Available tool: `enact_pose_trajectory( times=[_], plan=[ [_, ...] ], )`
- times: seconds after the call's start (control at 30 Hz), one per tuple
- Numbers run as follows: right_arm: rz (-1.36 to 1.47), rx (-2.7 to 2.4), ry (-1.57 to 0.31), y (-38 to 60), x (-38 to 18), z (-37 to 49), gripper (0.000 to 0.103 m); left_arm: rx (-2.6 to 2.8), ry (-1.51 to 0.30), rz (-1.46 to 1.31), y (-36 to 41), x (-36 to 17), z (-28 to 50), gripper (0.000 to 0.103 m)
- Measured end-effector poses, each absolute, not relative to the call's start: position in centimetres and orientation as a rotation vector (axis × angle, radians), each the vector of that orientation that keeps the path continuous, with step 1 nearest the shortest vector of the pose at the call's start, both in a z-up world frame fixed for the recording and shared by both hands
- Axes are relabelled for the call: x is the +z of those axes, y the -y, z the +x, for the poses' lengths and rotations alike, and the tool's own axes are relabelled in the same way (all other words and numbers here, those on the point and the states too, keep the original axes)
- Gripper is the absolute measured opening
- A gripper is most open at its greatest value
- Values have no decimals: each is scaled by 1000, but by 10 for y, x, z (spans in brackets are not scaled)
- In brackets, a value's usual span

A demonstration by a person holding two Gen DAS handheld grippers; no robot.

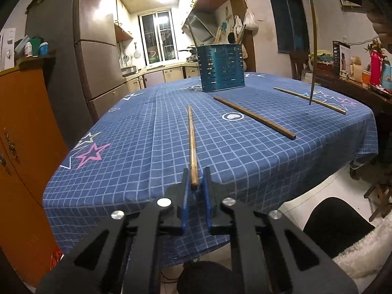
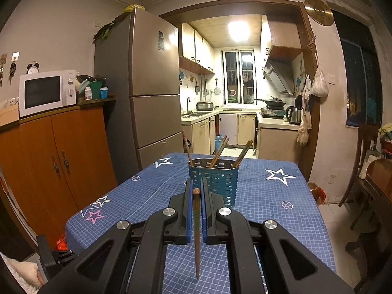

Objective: Organize utensils
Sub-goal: 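Hold both chopsticks upright above the teal holder, aligning them over its opening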

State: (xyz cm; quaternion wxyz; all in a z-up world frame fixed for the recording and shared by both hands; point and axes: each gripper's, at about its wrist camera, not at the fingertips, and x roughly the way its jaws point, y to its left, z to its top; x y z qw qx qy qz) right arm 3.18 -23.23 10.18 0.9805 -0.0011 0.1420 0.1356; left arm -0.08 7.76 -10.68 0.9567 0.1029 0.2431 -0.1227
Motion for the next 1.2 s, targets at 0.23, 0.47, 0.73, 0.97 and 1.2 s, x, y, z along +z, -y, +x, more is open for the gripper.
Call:
enact_pose_trajectory(
  times=[0.23,0.47,0.73,0.97,1.2],
  plan=[
    [1,271,-268,234,106,28,7,-251,-512,188,-80,-91,5,5],
    [4,274,-240,236,113,27,7,-230,-440,152,-86,-40,13,5],
    [6,283,-215,235,122,37,7,-221,-338,72,-91,22,38,5],
    [11,300,-219,228,124,52,7,-220,-329,21,-89,52,71,5],
    [5,301,-231,224,127,71,7,-223,-346,3,-77,80,105,5]
  ],
)
